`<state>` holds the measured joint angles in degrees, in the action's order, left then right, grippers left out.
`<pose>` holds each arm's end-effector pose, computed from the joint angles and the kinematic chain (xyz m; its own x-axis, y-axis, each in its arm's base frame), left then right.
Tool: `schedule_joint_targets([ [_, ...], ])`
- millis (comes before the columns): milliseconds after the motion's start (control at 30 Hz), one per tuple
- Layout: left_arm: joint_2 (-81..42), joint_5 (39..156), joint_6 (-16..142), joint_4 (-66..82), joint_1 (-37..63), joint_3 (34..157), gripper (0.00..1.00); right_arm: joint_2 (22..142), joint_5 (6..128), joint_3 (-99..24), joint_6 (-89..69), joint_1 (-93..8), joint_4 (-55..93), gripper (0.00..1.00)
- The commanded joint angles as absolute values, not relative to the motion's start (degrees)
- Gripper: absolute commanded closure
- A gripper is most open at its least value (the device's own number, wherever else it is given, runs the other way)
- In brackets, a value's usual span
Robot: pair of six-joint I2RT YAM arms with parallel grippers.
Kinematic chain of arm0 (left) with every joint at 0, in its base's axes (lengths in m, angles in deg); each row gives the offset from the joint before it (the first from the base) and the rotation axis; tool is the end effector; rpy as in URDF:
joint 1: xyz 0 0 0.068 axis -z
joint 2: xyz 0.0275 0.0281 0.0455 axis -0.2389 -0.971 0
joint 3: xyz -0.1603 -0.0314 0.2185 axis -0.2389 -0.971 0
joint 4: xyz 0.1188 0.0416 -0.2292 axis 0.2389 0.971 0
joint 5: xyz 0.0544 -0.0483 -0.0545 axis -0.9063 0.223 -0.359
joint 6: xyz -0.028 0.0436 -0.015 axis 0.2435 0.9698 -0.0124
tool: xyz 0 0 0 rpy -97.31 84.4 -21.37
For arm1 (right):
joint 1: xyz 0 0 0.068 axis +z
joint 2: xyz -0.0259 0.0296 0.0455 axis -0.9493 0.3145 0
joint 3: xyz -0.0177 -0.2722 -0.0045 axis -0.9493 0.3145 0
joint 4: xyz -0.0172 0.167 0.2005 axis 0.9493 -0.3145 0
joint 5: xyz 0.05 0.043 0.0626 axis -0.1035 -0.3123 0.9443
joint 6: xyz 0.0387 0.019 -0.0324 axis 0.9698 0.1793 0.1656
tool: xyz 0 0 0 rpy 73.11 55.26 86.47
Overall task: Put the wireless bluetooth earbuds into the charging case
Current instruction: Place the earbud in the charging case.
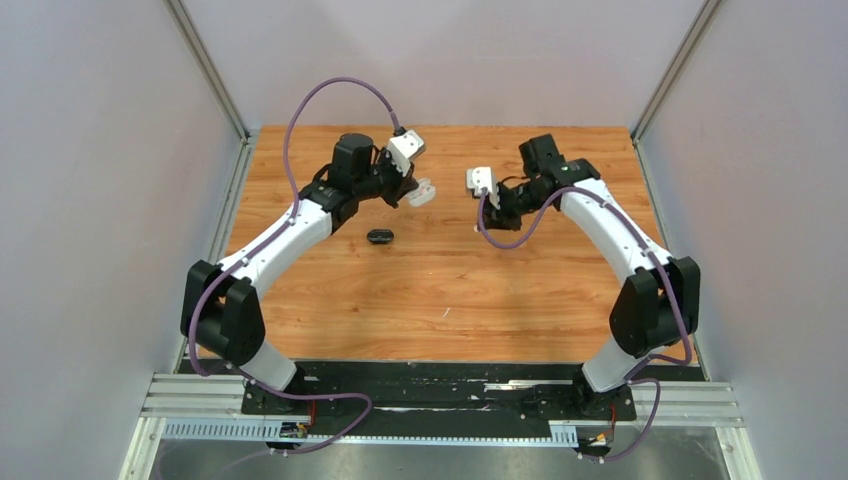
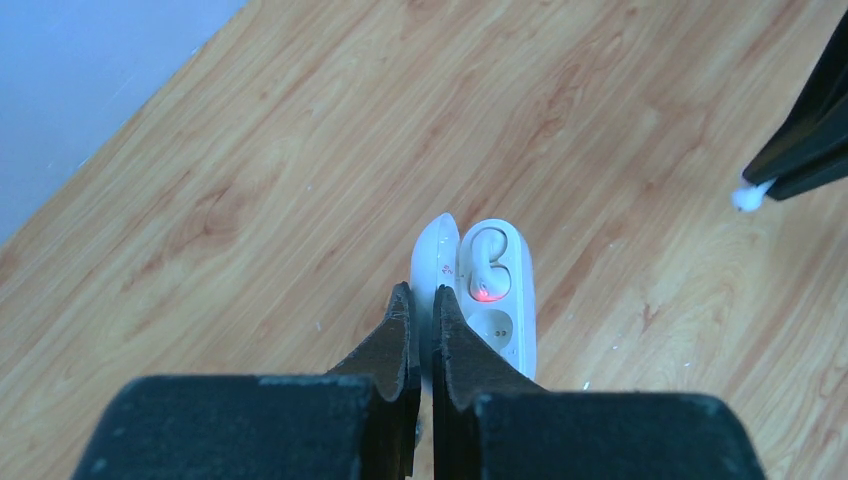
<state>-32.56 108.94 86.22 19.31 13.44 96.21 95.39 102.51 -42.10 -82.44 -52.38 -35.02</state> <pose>0.3168 -0.1769 0.3254 -0.2199 0.3282 -0.9186 0.7642 0.6433 0.0469 0.3018 0.1312 0.2802 0.0653 -0.6862 -0.7245 -0.9976 -0.0280 -0.0634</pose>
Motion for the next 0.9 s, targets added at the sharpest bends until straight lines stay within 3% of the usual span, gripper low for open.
schedule_joint_targets([
  [0,-35.06,118.01,88.78,14.93,13.33,99.51,1.0,91.43,115.91,-53.52,-85.7,-52.6,-40.19,1.0],
  [300,-38.91,127.39,88.88,15.05,13.54,104.49,1.0,97.12,124.81,-69.61,-84.17,-49.57,-39.03,1.0],
  [867,-32.87,132.45,90.35,9.62,14.57,99.91,1.0,102.26,120.77,-69.49,-88.35,-46.77,-34.92,1.0],
])
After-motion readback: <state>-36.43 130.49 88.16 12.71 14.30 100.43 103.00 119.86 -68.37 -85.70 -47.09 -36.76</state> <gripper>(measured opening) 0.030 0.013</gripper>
